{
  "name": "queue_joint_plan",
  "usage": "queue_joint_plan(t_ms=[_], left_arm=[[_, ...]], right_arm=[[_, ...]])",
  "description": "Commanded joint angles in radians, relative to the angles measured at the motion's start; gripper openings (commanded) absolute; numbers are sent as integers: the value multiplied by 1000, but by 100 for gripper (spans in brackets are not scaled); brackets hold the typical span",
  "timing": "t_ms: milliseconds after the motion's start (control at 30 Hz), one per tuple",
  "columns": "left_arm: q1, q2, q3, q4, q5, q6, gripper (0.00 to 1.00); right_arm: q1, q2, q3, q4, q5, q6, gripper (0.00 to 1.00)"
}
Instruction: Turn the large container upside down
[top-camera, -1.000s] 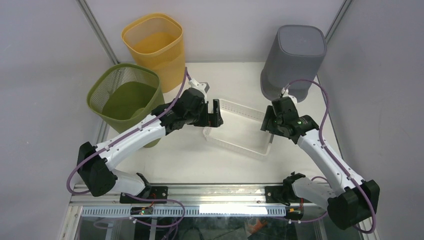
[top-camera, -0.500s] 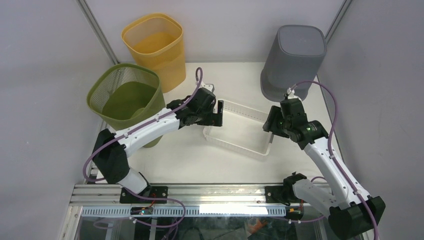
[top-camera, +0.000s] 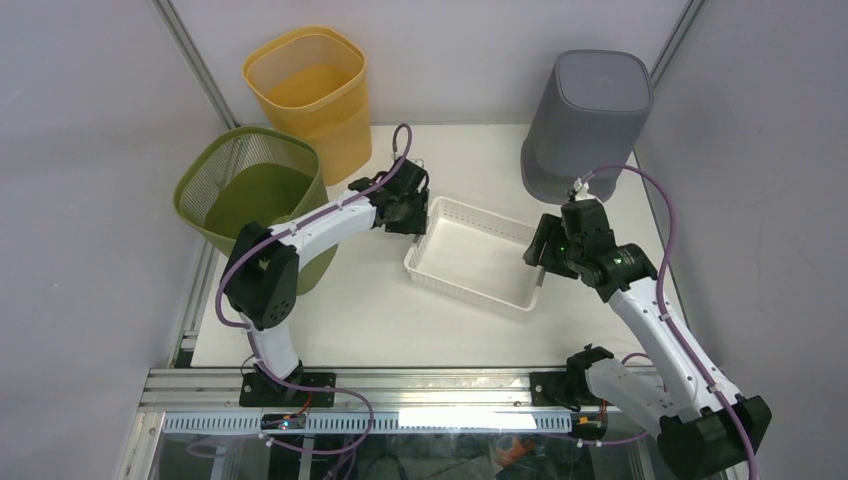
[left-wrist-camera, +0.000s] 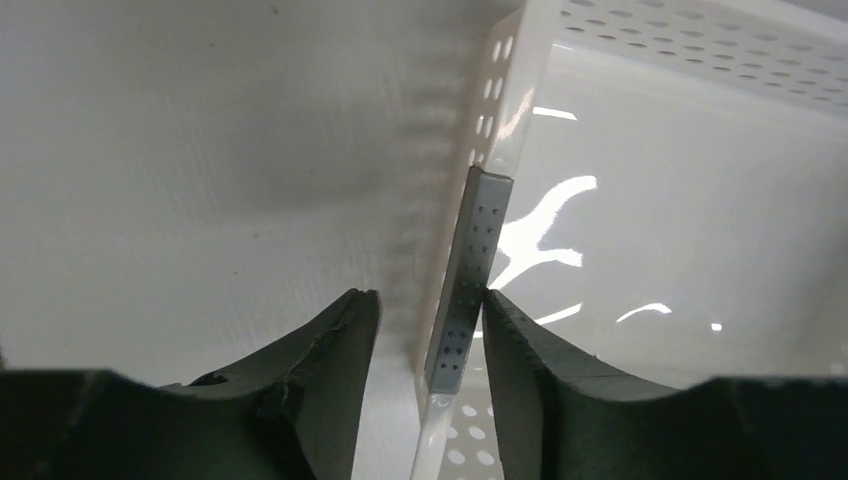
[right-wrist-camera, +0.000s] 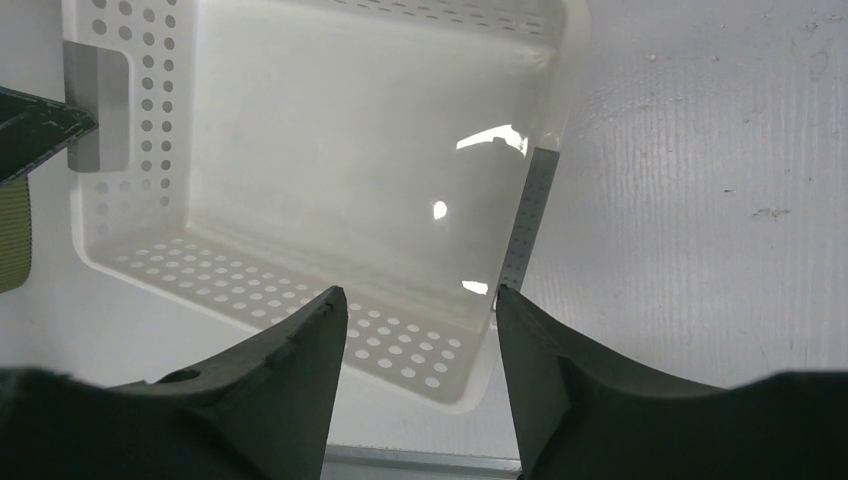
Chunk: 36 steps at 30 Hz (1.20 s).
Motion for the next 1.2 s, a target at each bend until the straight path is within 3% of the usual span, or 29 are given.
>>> queue_joint_plan(t_ms=[0,100,233,400,800,1033,1167], left_arm=[[-8,33,55,55,77,34,39],[-9,35,55,54,68,29,27],[-9,25,66,48,43,37,19],[0,-17,99,11,20,22,0],[-1,-193,209,-63,-21,97,0],[-13,-410,32,157,-103,144,0],[-20,-453,-18,201,-119,150,0]], right_arm=[[2,-20,-1,9,-11,-4,60],[2,0,11,-3,-13,-25,59],[2,28,22,-22,24,-28,57],[2,47,30,-24,32,-17,57],[4,-23,61,110,-107,-1,57],[4,-58,85,254,-213,175,56],[6,-41,92,326,-334,157,55]])
